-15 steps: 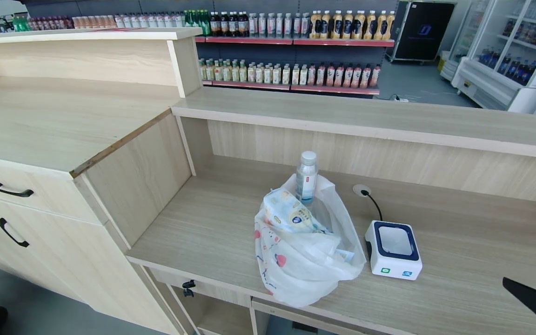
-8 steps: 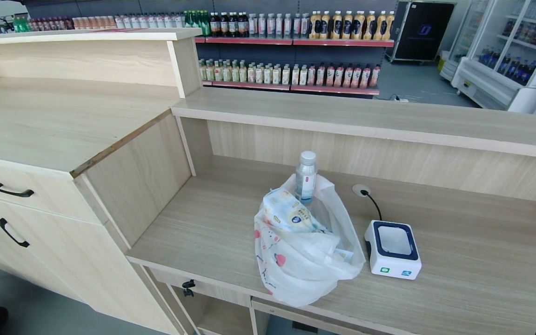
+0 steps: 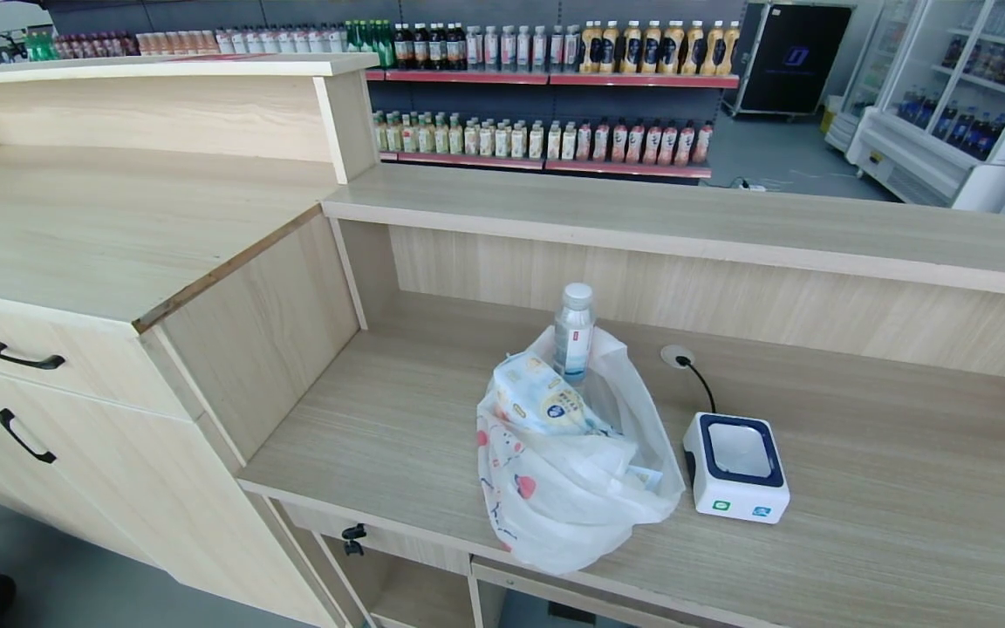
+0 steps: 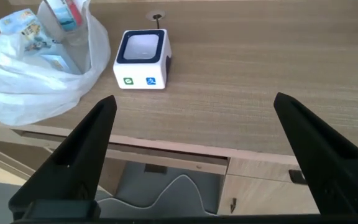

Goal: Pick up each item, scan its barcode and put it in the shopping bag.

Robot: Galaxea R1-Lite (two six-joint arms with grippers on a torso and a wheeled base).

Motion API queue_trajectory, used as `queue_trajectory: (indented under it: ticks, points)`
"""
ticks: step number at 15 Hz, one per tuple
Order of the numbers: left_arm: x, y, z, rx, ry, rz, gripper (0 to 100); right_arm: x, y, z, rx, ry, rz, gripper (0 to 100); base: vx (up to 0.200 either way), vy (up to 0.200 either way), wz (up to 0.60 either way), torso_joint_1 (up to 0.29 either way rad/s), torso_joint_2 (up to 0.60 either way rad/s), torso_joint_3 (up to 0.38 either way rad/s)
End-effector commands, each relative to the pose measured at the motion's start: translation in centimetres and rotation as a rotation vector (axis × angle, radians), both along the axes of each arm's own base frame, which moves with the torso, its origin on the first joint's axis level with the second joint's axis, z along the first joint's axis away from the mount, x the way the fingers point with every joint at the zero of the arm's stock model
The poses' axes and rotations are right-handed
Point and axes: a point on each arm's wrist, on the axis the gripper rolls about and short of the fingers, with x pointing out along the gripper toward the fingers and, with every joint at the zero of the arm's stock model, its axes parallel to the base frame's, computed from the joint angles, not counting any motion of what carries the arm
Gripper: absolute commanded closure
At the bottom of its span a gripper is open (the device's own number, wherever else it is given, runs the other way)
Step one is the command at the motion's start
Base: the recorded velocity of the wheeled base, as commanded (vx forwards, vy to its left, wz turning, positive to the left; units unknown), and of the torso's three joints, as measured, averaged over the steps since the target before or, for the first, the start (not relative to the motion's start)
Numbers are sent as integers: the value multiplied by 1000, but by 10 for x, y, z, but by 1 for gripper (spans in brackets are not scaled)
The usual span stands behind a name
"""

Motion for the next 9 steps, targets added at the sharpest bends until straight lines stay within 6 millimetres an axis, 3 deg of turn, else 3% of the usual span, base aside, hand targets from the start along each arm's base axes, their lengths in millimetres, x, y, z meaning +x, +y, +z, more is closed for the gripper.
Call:
queue_trajectory:
  ticks: [1, 9]
  points:
    - [0, 0, 0, 0, 1, 0, 0, -2, 0, -1, -2, -30, 2, 0, 0, 0, 0, 0, 0, 0]
    - [0, 0, 0, 0, 1, 0, 0, -2, 0, -1, 3, -32, -1, 0, 0, 0, 0, 0, 0, 0]
